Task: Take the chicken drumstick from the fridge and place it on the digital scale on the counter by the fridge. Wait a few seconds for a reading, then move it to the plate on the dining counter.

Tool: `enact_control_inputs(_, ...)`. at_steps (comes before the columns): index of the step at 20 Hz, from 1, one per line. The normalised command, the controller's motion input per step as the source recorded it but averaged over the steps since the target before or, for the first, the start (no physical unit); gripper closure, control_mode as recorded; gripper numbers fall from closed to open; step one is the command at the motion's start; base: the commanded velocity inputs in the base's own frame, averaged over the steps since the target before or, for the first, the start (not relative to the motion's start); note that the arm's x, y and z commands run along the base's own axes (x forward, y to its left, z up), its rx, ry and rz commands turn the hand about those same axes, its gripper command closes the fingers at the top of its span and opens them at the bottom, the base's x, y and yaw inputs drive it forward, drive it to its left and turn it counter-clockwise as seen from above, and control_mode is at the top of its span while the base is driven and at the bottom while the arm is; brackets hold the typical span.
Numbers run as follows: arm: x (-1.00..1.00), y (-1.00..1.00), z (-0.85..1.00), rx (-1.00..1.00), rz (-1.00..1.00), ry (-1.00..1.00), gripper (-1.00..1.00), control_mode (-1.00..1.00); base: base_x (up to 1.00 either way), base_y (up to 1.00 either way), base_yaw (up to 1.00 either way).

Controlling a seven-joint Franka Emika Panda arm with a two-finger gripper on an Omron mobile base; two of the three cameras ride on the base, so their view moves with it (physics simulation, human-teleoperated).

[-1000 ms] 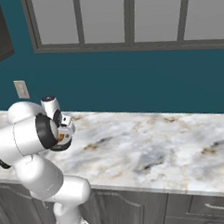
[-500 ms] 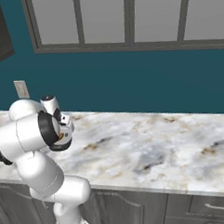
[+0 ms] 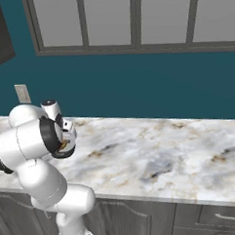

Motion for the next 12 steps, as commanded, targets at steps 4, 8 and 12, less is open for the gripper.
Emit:
enact_control_inputs(4, -0.03, 0.00, -0.11, 0.00, 0.00, 0.00, -1.00, -1.00, 0.00, 0.00, 0.00)
enact_control_inputs(8, 0.00, 0.00, -0.14, 0.00, 0.00, 0.00, -1.00, -1.00, 0.00, 0.00, 0.00)
enact_control_inputs(12, 0.00, 0.00, -0.03, 0.00, 0.00, 0.00, -1.00, -1.00, 0.00, 0.00, 0.00)
